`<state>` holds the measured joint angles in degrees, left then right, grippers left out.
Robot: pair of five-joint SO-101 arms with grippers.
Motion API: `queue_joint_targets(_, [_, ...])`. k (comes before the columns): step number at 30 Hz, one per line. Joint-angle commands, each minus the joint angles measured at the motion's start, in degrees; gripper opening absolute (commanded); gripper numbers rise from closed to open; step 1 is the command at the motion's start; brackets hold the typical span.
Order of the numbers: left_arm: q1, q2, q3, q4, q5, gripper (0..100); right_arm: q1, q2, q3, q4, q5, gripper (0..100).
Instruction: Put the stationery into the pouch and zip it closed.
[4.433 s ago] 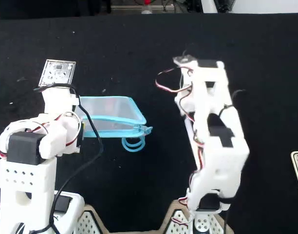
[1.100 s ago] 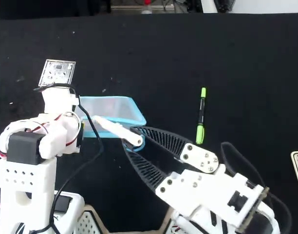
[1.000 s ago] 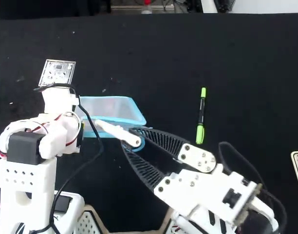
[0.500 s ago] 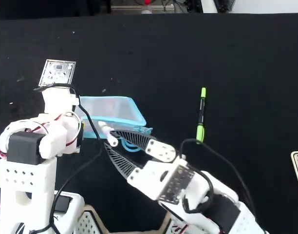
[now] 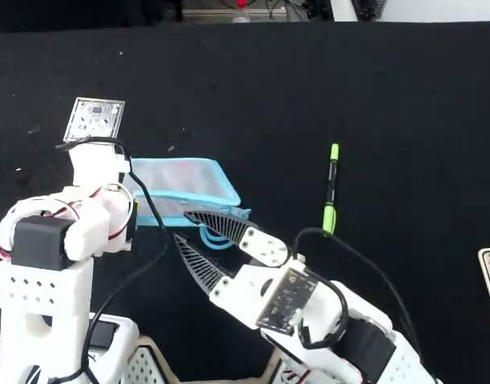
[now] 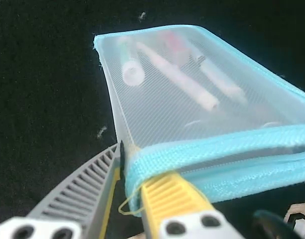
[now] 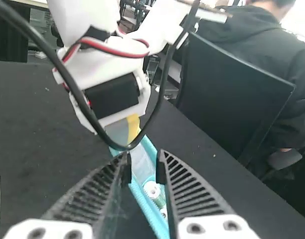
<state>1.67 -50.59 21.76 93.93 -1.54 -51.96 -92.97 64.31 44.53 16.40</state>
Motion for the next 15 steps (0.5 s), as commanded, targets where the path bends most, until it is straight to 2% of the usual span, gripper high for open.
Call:
queue_joint_targets(1, [0.7, -1.0, -0.7, 0.2, -0.5, 3, -0.2, 0.5, -5.5, 0.2, 0.4, 7.7])
queue_joint_targets(4, [0.7, -1.0, -0.7, 0.2, -0.5, 3, 6.1, 0.7, -10.3, 2.3, 0.4, 6.6])
queue_joint_targets(8, [0.7, -1.0, -0.7, 0.2, -0.5, 3, 16.0, 5.0, -16.8, 15.0, 0.4, 5.1])
queue_joint_targets(12, [0.7, -1.0, -0.5, 0.1, -0.5, 3, 31.6, 13.6, -17.7, 23.0, 0.4, 5.4])
queue_joint_targets(15, [0.7, -1.0, -0.5, 0.2, -0.5, 3, 44.9, 21.1, -14.9, 20.7, 0.4, 5.4])
